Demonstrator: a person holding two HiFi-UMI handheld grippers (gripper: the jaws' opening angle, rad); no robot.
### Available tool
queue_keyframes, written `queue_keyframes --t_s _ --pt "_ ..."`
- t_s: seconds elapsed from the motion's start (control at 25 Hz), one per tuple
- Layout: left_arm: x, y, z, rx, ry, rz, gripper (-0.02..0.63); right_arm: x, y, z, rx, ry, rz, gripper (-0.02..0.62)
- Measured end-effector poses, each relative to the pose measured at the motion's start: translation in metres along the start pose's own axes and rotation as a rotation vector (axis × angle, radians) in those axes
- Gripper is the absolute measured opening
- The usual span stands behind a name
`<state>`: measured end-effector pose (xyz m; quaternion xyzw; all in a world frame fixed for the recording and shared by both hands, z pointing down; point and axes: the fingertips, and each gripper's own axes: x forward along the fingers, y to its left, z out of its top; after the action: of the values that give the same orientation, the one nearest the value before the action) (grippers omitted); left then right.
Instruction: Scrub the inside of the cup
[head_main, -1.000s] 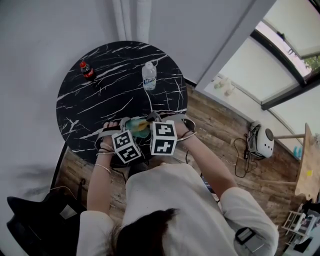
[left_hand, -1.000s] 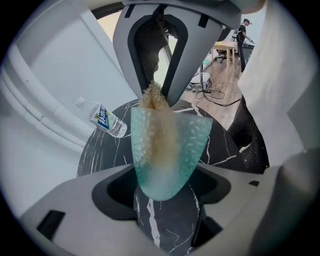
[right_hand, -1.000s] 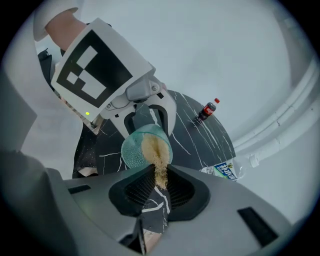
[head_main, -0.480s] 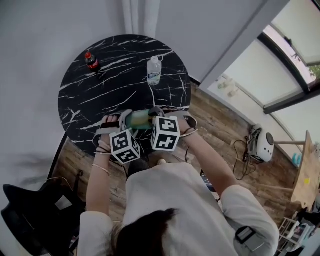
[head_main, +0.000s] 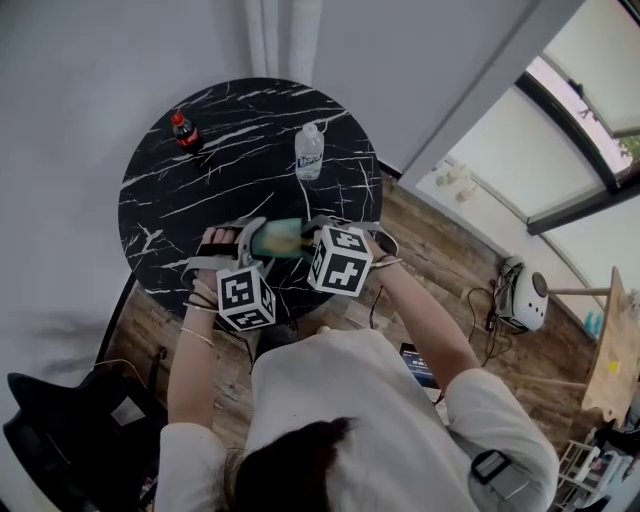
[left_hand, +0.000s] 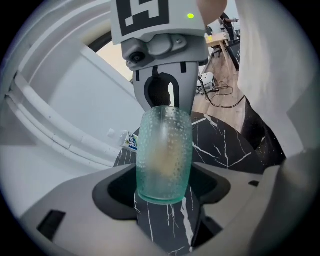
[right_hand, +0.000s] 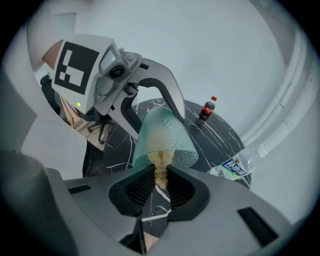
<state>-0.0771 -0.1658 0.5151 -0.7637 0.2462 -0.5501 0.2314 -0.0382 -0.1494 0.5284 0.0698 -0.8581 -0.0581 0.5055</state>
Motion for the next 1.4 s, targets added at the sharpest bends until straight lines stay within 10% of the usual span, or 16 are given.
queue_keyframes --t_s 0.84,1.4 --pt "0.001 0.010 -0.009 0.100 0.018 0.051 0.321 -0.029 0.029 0.041 0.315 -0.249 0.423 0.072" --pt "0.002 0.005 -0.013 0.013 0.026 0.063 0.319 -0.033 0.028 0.060 0.620 -0.422 0.470 0.067"
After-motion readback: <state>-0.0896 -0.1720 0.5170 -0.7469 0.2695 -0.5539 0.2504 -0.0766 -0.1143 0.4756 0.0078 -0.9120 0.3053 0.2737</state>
